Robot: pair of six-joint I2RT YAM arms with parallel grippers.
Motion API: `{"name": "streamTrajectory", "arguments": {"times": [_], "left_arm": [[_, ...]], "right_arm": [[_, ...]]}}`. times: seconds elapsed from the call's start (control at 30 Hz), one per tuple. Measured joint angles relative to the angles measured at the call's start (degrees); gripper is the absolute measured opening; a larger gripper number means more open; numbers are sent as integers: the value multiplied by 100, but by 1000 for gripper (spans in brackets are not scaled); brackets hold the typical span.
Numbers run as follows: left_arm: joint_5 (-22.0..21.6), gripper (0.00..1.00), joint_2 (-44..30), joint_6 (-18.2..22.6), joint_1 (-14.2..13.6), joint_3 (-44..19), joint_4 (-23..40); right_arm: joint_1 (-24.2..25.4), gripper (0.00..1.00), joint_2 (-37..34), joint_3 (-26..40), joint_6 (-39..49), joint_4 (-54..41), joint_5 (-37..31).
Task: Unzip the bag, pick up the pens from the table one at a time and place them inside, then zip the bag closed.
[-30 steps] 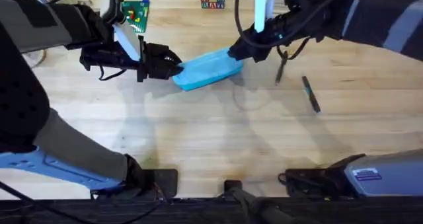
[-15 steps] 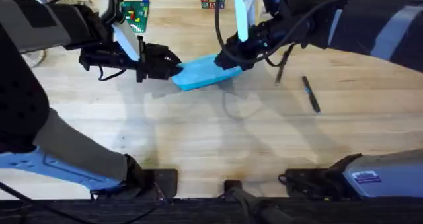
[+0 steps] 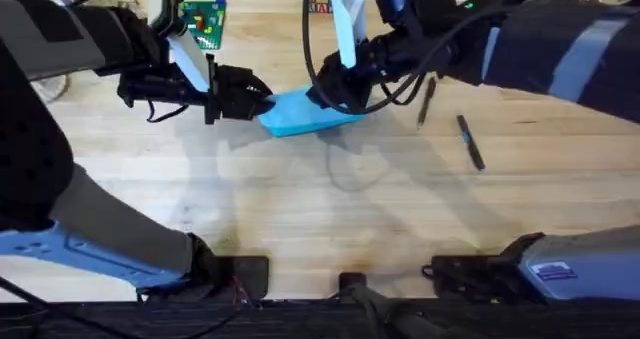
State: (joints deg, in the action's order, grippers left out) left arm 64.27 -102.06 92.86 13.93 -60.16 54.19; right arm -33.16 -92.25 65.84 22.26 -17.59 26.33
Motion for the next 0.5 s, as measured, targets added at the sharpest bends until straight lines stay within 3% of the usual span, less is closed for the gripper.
{"name": "streamTrajectory", "arguments": {"times": [0.5], "left_arm": [[4,42,0,0,9,0,-1]], "right_arm": [[-409,30,-288,0,-23,614,17]]}}
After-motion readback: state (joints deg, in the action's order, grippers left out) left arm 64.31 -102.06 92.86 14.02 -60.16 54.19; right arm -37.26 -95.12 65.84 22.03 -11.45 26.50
